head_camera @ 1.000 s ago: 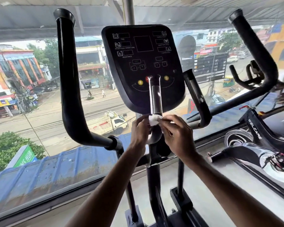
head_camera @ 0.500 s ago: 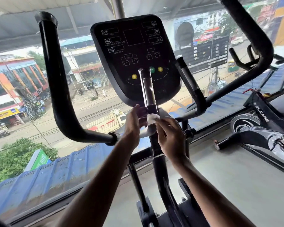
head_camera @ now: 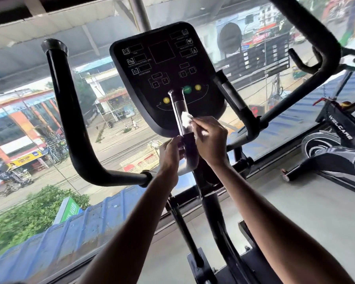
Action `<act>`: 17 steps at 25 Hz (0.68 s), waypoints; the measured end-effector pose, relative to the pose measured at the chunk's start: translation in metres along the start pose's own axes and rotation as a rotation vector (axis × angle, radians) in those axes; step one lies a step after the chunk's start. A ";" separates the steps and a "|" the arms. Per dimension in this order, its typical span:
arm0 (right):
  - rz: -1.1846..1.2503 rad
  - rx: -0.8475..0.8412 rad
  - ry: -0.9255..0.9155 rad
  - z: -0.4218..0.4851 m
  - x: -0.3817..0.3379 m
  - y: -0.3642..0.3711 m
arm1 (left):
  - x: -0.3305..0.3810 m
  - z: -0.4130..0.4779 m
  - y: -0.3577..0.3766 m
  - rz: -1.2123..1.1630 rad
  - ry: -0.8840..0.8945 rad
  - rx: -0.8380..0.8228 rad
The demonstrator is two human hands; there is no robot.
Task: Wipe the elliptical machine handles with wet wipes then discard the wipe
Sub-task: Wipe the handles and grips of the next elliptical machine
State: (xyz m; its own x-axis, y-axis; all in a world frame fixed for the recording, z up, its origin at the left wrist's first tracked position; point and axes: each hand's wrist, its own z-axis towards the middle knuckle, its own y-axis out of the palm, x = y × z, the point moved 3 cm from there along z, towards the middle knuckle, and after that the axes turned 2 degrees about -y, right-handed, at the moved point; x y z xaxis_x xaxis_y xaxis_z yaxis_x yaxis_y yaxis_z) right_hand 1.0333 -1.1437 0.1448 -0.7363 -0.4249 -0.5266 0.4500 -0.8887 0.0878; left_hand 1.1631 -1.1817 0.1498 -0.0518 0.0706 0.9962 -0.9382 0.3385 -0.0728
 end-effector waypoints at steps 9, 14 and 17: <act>-0.082 -0.058 0.190 0.082 0.003 0.042 | 0.003 -0.003 0.004 0.019 -0.024 0.018; 0.046 -0.307 0.375 0.033 0.022 0.020 | -0.005 0.004 -0.001 0.024 -0.003 0.019; 0.035 -0.197 0.334 -0.015 0.017 -0.001 | -0.006 0.002 -0.001 0.055 0.016 -0.003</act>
State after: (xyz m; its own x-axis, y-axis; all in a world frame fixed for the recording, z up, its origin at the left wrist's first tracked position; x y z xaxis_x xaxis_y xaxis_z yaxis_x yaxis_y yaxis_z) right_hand 1.0273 -1.1477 0.1232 -0.5283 -0.3463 -0.7752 0.5842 -0.8108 -0.0360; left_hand 1.1640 -1.1847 0.1436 -0.0981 0.1046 0.9897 -0.9328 0.3369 -0.1281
